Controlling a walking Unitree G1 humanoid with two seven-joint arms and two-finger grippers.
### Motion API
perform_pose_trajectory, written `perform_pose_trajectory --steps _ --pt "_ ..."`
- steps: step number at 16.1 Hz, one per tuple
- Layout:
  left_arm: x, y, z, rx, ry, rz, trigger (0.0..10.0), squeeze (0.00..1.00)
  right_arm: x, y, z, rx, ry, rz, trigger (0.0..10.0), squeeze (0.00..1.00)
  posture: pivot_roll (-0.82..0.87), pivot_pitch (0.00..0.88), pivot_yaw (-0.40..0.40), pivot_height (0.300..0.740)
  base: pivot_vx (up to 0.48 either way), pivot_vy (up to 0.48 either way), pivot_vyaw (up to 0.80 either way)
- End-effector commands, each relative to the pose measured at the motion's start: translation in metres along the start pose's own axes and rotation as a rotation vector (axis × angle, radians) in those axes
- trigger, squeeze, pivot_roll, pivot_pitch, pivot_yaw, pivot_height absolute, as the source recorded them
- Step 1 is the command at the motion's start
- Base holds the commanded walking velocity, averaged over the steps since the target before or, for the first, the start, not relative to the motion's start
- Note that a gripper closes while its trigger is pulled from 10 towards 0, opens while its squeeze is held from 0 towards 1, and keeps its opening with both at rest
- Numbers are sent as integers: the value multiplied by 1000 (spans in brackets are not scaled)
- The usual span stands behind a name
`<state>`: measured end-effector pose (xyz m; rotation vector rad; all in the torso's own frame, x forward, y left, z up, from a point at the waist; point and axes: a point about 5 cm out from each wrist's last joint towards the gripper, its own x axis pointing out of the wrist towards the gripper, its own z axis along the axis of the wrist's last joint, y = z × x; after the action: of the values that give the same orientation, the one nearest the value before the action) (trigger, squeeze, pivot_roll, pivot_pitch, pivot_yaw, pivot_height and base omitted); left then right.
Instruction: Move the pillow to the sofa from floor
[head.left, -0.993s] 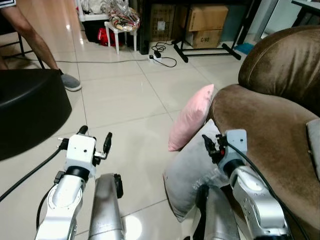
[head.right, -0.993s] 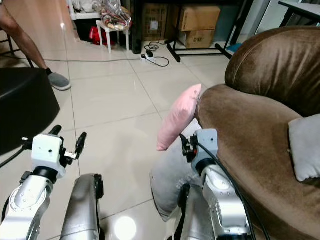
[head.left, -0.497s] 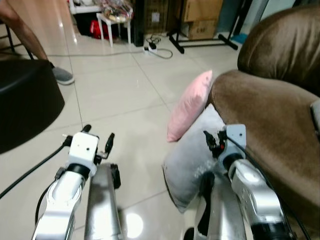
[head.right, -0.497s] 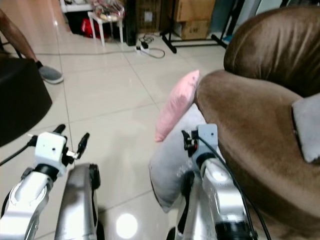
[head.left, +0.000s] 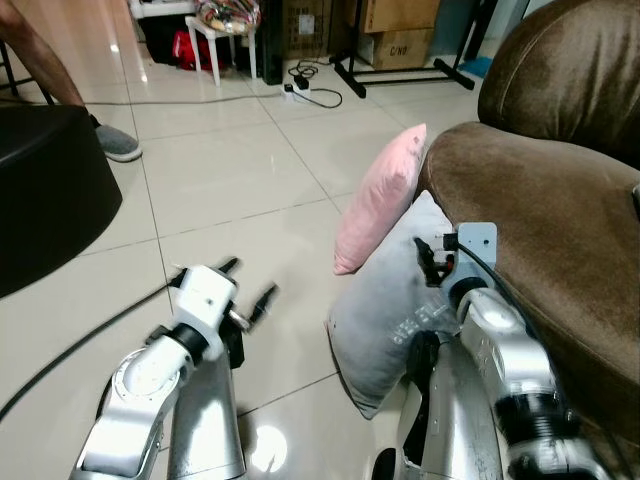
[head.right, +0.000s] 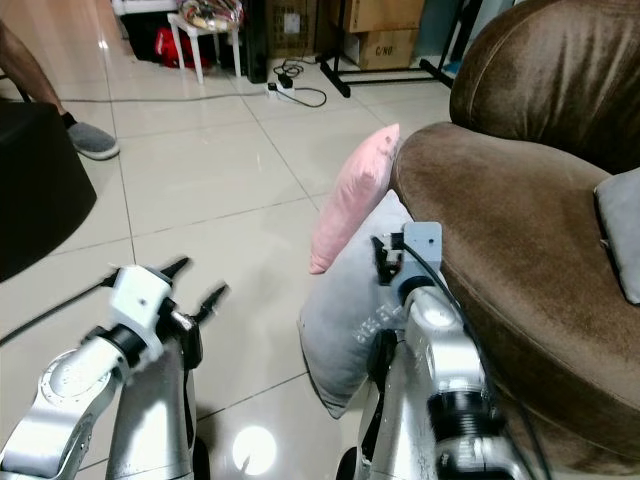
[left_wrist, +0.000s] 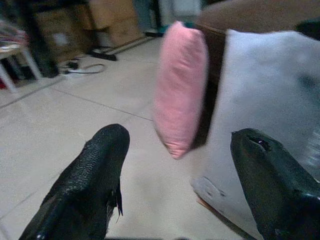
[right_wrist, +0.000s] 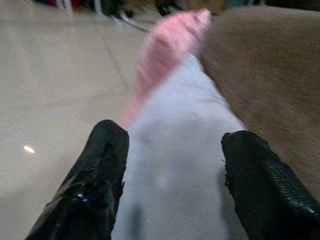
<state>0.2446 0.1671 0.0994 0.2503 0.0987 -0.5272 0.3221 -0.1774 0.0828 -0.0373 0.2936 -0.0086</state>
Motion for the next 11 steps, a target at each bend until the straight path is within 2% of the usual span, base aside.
perform_pose_trajectory --steps 1,4,5,6,7,10,11 --pt "1 0 5 3 -11 -29 10000 0 3 -11 0 -10 17 -51 10000 1000 51 0 -53 346 0 0 0" --pt "1 2 5 4 -9 -48 10000 0 9 -20 0 -33 40 -80 10000 1000 54 0 -50 346 0 0 0" --pt "0 2 5 3 -4 -64 10000 0 12 -27 -4 -43 82 -102 10000 671 52 0 -46 346 0 0 0" --pt "0 2 5 0 2 -78 10000 0 14 -36 -14 -66 160 -120 10000 0 51 0 -42 346 0 0 0" --pt "0 2 5 -2 4 -86 10000 0 14 -42 -22 -70 225 -125 10000 0 50 0 -41 346 0 0 0" --pt "0 2 5 -5 11 -104 10000 0 10 -49 -41 -10 327 -108 10000 0 50 0 -41 346 0 0 0" --pt "-1 2 4 -7 16 -115 10000 0 10 -49 -44 3 342 -94 3490 0 50 0 -41 346 0 0 0"
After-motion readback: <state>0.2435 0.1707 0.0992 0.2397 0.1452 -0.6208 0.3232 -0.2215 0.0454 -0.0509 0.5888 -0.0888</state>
